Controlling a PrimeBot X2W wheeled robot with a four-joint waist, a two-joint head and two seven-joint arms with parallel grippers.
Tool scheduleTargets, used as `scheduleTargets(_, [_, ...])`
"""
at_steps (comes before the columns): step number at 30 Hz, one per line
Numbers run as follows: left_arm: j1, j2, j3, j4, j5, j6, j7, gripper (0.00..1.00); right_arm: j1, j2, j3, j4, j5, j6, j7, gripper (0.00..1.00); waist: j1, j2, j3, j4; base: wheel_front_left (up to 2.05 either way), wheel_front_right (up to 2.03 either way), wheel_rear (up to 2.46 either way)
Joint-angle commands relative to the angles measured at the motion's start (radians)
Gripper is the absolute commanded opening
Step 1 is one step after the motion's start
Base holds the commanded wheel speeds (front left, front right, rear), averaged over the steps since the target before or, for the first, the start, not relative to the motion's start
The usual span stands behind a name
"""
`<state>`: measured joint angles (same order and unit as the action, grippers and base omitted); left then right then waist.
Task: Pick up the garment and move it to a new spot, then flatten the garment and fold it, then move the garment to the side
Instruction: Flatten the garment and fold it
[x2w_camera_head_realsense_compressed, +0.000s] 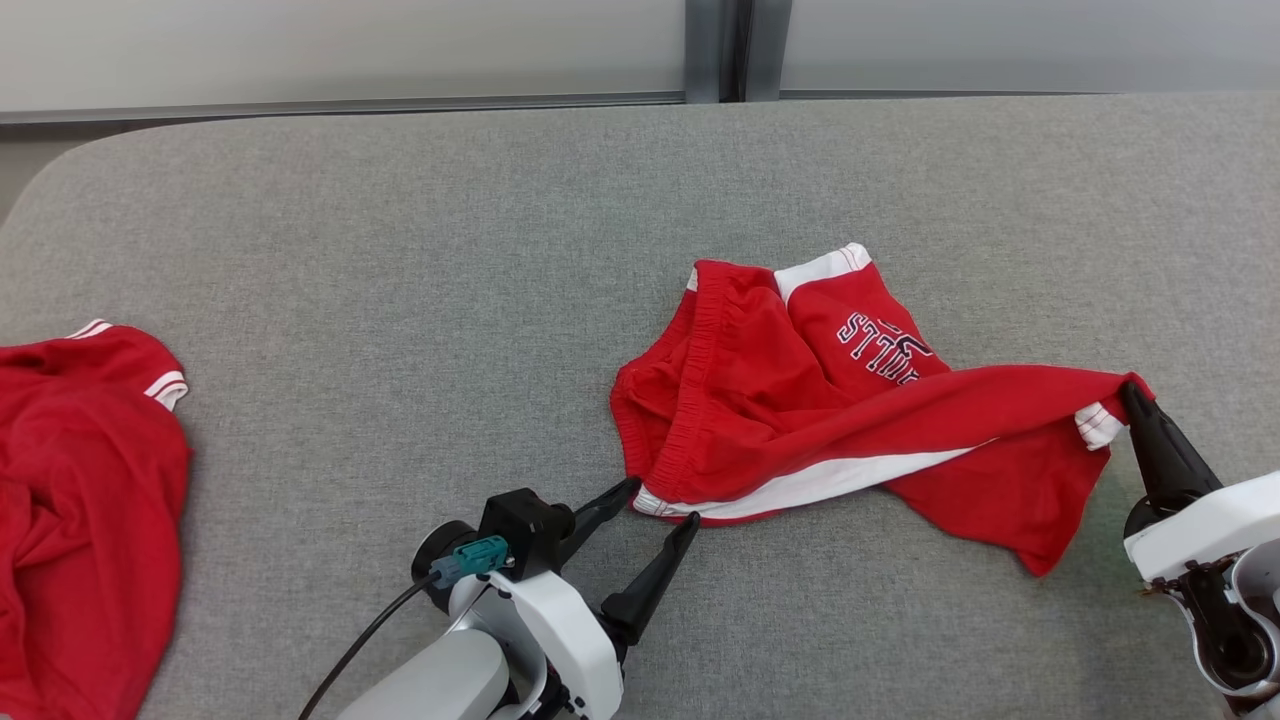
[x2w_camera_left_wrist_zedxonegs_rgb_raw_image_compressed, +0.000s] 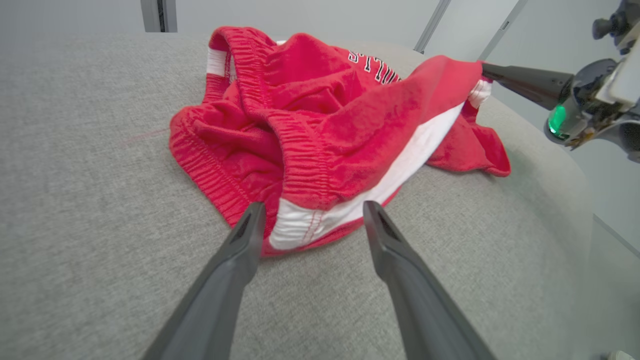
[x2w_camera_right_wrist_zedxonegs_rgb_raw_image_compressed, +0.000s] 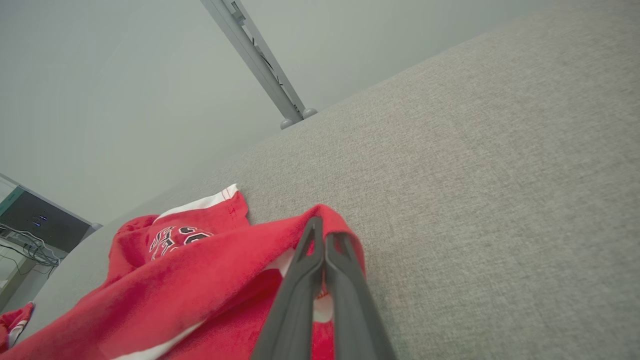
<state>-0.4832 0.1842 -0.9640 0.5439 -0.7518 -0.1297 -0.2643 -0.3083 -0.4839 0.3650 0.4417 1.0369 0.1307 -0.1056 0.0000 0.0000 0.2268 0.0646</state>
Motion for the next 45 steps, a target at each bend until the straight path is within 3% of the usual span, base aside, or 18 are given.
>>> scheduleTargets(1, [-0.020, 0.005, -0.007, 0.003, -0.012, 0.000, 0.000, 0.82, -0.012, -0.001, 0.001, 0.000, -0.002, 0.000, -0.007, 0.00, 0.0000, 0.0000, 0.002, -0.001, 0.00, 0.00, 0.00])
scheduleTargets(2, [-0.022, 0.005, -0.013, 0.005, -0.020, 0.000, 0.000, 0.41, -0.013, -0.001, 0.002, 0.000, -0.001, 0.000, -0.008, 0.00, 0.0000, 0.0000, 0.003, -0.001, 0.00, 0.00, 0.00])
scheduleTargets(3, [-0.023, 0.006, -0.018, 0.006, -0.025, 0.000, 0.000, 0.07, -0.014, -0.001, 0.004, 0.001, -0.001, 0.000, -0.009, 0.00, 0.0000, 0.0000, 0.005, -0.001, 0.00, 0.00, 0.00])
scheduleTargets(4, [-0.025, 0.007, -0.023, 0.006, -0.028, 0.000, 0.000, 0.00, -0.014, -0.001, 0.004, 0.002, 0.000, 0.000, -0.010, 0.00, 0.0000, 0.0000, 0.006, -0.001, 0.00, 0.00, 0.00])
scheduleTargets(15, [0.003, 0.037, 0.052, -0.108, -0.025, 0.000, 0.000, 0.00, -0.022, -0.030, 0.029, 0.002, -0.039, 0.000, -0.028, 0.00, 0.0000, 0.0000, -0.015, 0.025, 0.00, 0.00, 0.00])
scheduleTargets(19, [0.002, 0.066, 0.141, -0.236, -0.053, 0.000, 0.000, 0.00, -0.054, -0.074, 0.076, -0.063, -0.080, 0.000, -0.007, 0.00, 0.0000, 0.0000, -0.046, 0.036, 0.00, 0.00, 0.00])
scheduleTargets(26, [-0.066, 0.115, 0.239, -0.340, -0.095, 0.000, 0.000, 0.00, -0.165, -0.139, 0.110, -0.201, -0.067, 0.000, 0.072, 0.00, 0.0000, 0.0000, -0.091, 0.030, 0.00, 0.00, 0.00])
scheduleTargets(32, [-0.182, 0.153, 0.302, -0.344, -0.129, 0.004, 0.007, 0.00, -0.310, -0.176, 0.099, -0.295, 0.074, 0.000, 0.203, 0.00, 0.0000, 0.0000, -0.156, 0.024, 0.00, 0.00, 0.00])
scheduleTargets(39, [-0.273, 0.163, 0.365, -0.336, -0.166, 0.054, 0.053, 0.00, -0.438, -0.199, 0.092, -0.298, 0.192, 0.000, 0.332, 0.00, 0.0000, 0.0000, -0.241, 0.031, 0.00, 0.00, 0.00])
scheduleTargets(45, [-0.264, 0.181, 0.371, -0.385, -0.169, 0.093, 0.087, 0.00, -0.444, -0.192, 0.015, -0.301, 0.403, 0.000, 0.436, 0.00, 0.0000, 0.0000, -0.281, 0.040, 0.00, 0.00, 0.00])
